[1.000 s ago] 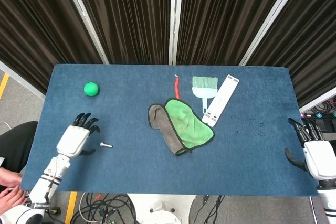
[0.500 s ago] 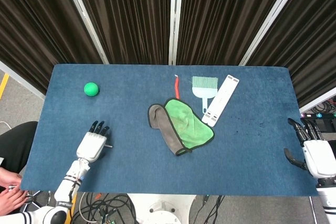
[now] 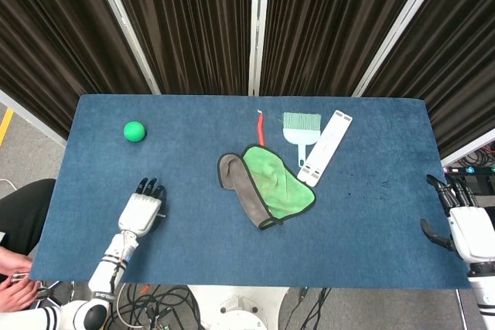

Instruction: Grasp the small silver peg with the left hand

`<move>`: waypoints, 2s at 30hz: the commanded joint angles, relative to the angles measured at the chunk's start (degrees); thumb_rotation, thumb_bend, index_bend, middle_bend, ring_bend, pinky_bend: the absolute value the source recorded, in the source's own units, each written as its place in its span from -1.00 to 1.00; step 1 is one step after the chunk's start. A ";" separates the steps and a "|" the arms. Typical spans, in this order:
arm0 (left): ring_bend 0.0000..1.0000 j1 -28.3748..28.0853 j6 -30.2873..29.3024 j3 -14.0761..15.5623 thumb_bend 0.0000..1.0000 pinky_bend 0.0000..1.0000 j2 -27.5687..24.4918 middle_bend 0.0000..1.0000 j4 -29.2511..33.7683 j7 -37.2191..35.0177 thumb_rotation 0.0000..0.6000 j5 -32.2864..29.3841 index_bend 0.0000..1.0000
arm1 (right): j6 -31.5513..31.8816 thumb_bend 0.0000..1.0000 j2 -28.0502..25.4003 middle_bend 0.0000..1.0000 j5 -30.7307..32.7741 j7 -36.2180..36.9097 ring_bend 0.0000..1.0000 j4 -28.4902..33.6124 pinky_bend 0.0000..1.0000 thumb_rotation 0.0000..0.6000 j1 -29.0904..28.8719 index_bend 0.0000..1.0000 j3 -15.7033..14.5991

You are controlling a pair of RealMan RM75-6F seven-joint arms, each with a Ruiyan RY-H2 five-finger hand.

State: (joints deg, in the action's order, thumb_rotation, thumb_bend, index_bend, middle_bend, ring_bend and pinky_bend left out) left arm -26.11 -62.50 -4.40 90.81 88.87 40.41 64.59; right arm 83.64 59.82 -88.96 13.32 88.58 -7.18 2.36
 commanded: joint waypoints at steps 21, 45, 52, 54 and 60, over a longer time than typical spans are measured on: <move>-1.00 -0.52 -1.56 0.34 -0.13 -1.00 1.35 -0.63 -2.09 -7.28 1.00 0.92 0.13 | -0.24 -0.47 0.06 -0.68 0.36 0.39 -0.96 -0.30 -0.92 1.00 0.32 -0.96 0.15; -1.00 3.46 1.42 -4.25 -0.14 -1.00 2.48 -0.63 -10.34 -50.96 1.00 3.95 0.13 | -0.54 -0.47 -0.20 -0.68 0.38 -0.36 -0.97 0.51 -0.92 1.00 0.44 -0.96 0.17; -1.00 4.24 1.18 -4.54 -0.15 -1.00 3.63 -0.63 -13.51 -54.98 1.00 4.34 0.09 | -0.60 -0.47 -0.40 -0.68 0.46 -0.74 -0.97 0.86 -0.92 1.00 0.44 -0.96 0.23; -1.00 4.49 1.06 -4.46 -0.15 -1.00 3.61 -0.64 -13.85 -55.77 1.00 4.62 0.07 | -0.61 -0.47 -0.41 -0.68 0.42 -0.82 -0.97 0.93 -0.92 1.00 0.45 -0.96 0.22; -1.00 5.20 0.38 -4.08 -0.15 -1.00 3.58 -0.65 -14.64 -57.28 1.00 5.67 -0.03 | -0.71 -0.47 -0.39 -0.68 0.45 -0.97 -0.97 1.06 -0.92 1.00 0.44 -0.96 0.22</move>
State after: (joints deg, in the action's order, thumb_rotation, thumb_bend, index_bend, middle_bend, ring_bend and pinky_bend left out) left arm -20.99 -62.04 -8.54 94.40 74.30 -16.77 70.17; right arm 82.93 59.43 -88.52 12.35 89.64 -6.74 2.58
